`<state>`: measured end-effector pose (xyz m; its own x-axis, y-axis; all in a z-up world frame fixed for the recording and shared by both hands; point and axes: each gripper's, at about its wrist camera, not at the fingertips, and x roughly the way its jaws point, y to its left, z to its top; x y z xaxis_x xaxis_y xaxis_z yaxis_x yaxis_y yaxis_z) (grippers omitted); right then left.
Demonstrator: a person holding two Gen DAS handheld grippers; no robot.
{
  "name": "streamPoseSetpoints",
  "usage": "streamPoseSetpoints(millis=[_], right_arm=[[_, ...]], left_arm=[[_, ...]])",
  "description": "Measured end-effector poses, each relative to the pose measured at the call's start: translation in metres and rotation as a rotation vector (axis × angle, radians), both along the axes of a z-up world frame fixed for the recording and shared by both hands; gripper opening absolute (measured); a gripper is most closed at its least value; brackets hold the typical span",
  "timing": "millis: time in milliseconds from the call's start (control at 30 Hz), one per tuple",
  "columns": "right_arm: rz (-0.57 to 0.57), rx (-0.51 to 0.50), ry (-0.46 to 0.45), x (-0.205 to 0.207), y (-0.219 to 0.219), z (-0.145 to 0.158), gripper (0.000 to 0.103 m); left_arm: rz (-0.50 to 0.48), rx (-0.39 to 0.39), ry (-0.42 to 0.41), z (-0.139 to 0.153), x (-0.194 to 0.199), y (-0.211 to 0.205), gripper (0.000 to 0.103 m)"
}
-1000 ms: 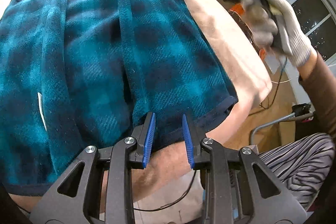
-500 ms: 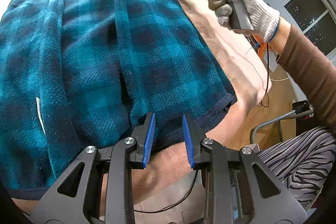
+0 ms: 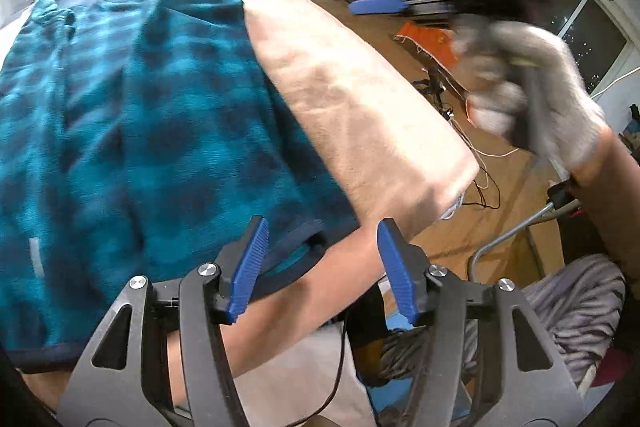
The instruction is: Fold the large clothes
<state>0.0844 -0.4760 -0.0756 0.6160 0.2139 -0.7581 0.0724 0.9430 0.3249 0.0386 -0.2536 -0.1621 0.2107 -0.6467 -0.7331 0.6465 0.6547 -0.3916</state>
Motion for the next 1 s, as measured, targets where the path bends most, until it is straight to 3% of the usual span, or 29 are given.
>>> streamPoseSetpoints(millis=[133, 433, 500, 600, 667, 800, 1000], right_arm=[[-0.041, 0.024, -0.031, -0.039, -0.012, 0.010, 0.041], [-0.125, 0.092, -0.017, -0.071, -0.053, -0.009, 0.043], [-0.126, 0.096, -0.022, -0.069, -0.056, -0.009, 0.043], [-0.132, 0.153, -0.042, -0.066, -0.062, -0.007, 0.045], [-0.134, 0.187, -0.055, -0.062, -0.062, -0.007, 0.049], [-0.140, 0.234, -0.046, -0.047, -0.060, -0.017, 0.051], [-0.120, 0.287, 0.011, -0.015, -0.054, -0.041, 0.062]], left_arm=[[-0.018, 0.052, -0.001, -0.018, -0.001, -0.033, 0.067], [0.018, 0.182, -0.102, -0.043, -0.005, -0.061, 0.067], [0.026, 0.191, -0.120, -0.046, -0.006, -0.063, 0.063], [0.051, 0.173, -0.093, -0.046, 0.001, -0.057, 0.044], [0.068, 0.140, -0.049, -0.044, 0.009, -0.051, 0.019], [0.103, 0.063, 0.033, -0.037, 0.022, -0.033, 0.015], [0.131, -0.022, 0.040, -0.017, 0.020, -0.016, 0.014]])
